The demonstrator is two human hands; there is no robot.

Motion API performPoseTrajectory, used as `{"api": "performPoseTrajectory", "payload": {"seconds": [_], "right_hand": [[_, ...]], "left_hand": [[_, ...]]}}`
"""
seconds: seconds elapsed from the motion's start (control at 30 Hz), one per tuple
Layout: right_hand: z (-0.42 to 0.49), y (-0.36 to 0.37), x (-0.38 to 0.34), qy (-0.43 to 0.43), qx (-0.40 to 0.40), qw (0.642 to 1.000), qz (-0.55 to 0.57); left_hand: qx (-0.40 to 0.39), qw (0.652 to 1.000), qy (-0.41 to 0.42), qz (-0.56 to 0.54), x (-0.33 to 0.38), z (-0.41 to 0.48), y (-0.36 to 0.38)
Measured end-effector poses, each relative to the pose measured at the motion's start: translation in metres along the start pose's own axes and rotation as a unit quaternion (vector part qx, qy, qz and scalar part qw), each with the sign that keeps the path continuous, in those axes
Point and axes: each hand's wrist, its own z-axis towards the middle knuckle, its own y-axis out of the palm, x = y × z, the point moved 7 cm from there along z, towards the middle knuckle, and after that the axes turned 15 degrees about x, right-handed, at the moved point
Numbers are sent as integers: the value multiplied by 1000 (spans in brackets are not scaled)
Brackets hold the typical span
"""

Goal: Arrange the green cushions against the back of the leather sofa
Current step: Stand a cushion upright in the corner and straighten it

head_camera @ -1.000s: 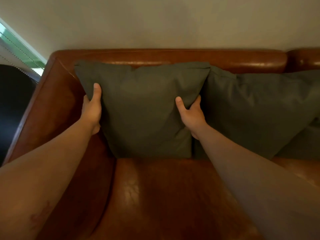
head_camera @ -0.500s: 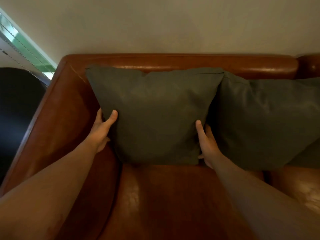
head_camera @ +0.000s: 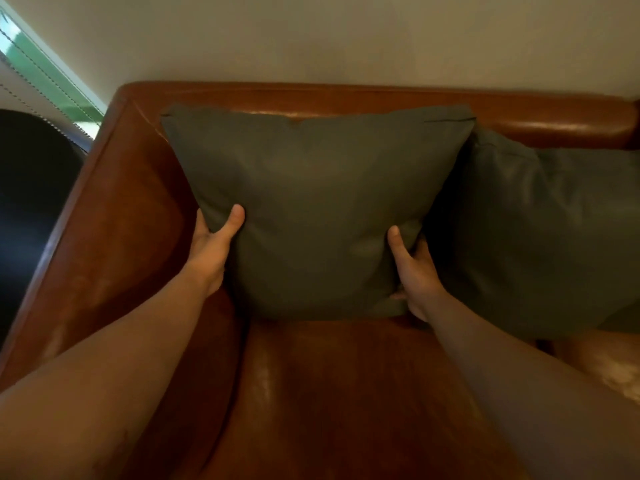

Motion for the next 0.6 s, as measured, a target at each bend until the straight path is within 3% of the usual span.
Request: {"api": "performPoseTrajectory", "payload": {"seconds": [0.2, 0.3, 0.4, 0.6], "right_hand": [[-12, -13, 5, -7, 43, 999, -16], [-21, -12, 14, 21, 63, 998, -18], [-29, -13, 13, 59, 28, 998, -3], [-22, -83, 19, 78, -39, 996, -15]], "left_hand": [[147, 989, -13, 21, -29, -56, 2], [211, 966, -141, -43, -55, -87, 35], [220, 948, -207, -104, -50, -103, 74], [203, 956, -176, -119, -57, -110, 71]]}}
